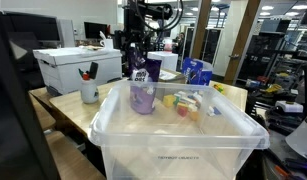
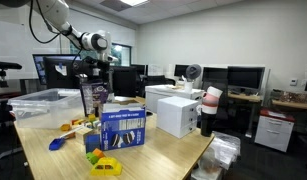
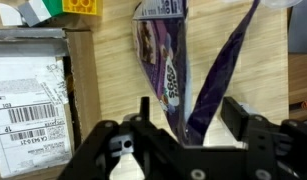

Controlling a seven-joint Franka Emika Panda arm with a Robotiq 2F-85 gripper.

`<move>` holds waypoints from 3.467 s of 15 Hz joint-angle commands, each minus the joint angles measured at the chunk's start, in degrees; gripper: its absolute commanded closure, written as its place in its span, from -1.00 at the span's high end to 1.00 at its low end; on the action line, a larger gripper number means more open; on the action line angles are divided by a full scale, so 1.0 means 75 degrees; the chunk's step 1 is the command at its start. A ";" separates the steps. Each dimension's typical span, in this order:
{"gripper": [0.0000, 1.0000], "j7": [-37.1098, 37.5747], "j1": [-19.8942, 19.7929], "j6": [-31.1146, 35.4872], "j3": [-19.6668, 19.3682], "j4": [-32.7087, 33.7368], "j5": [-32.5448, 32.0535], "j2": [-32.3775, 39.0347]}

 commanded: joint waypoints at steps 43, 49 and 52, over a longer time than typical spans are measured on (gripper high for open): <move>-0.48 -0.1150 0.0002 0.0085 0.0188 -0.0774 0.0155 -0.0135; -0.93 -0.1141 -0.0001 0.0090 0.0176 -0.0768 0.0156 -0.0131; -0.94 -0.1116 -0.0006 0.0088 0.0167 -0.0771 0.0171 -0.0128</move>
